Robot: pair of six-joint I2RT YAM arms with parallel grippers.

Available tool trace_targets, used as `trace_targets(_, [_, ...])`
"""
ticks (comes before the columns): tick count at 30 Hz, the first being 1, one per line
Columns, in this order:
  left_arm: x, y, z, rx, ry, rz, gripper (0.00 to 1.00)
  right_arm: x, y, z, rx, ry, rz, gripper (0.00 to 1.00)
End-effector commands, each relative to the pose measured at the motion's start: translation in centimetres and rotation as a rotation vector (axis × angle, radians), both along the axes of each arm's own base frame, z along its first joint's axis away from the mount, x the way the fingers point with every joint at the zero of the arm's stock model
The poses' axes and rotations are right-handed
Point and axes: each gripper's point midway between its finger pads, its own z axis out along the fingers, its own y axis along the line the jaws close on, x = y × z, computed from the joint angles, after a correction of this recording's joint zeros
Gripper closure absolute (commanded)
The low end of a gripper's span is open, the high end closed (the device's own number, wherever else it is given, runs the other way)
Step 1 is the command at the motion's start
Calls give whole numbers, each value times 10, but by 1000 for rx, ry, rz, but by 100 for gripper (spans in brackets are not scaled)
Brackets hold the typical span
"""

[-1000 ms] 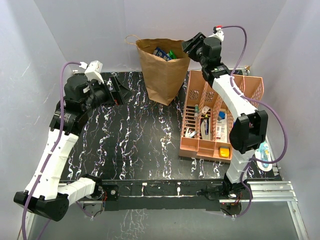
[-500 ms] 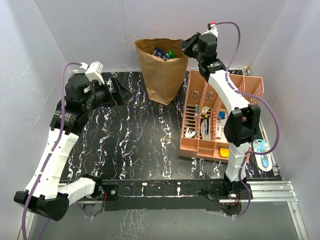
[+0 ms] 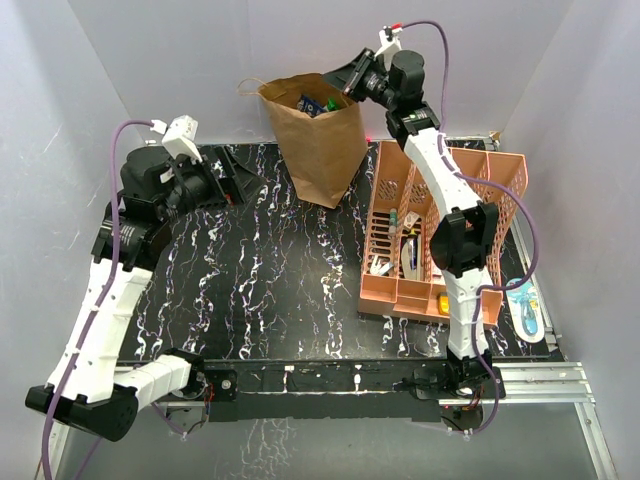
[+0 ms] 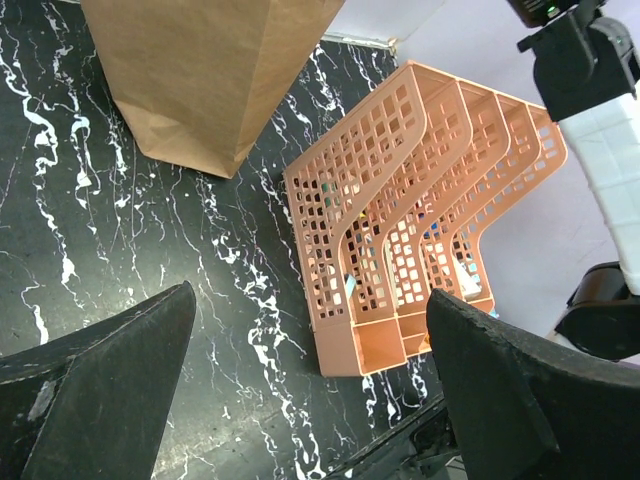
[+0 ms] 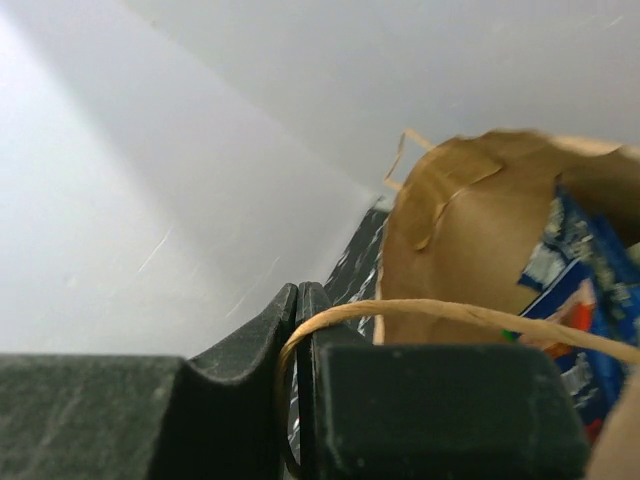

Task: Take the snacks out of the paper bag
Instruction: Adjust the paper bag at the center of the board.

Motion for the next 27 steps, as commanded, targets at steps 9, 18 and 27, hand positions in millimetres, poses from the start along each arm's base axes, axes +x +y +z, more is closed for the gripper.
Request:
trace_targets(9, [-5,17,43,21,-74,80,2,-149,100,66,53,-146,599,93])
trace_targets(18, [-3,28,57,52,-109,135,2,-210,102,72,-8,-130,678,93])
trace_targets(27, [6,24,59,53,-109,126,2,-245,78,63,-8,-71,660,92])
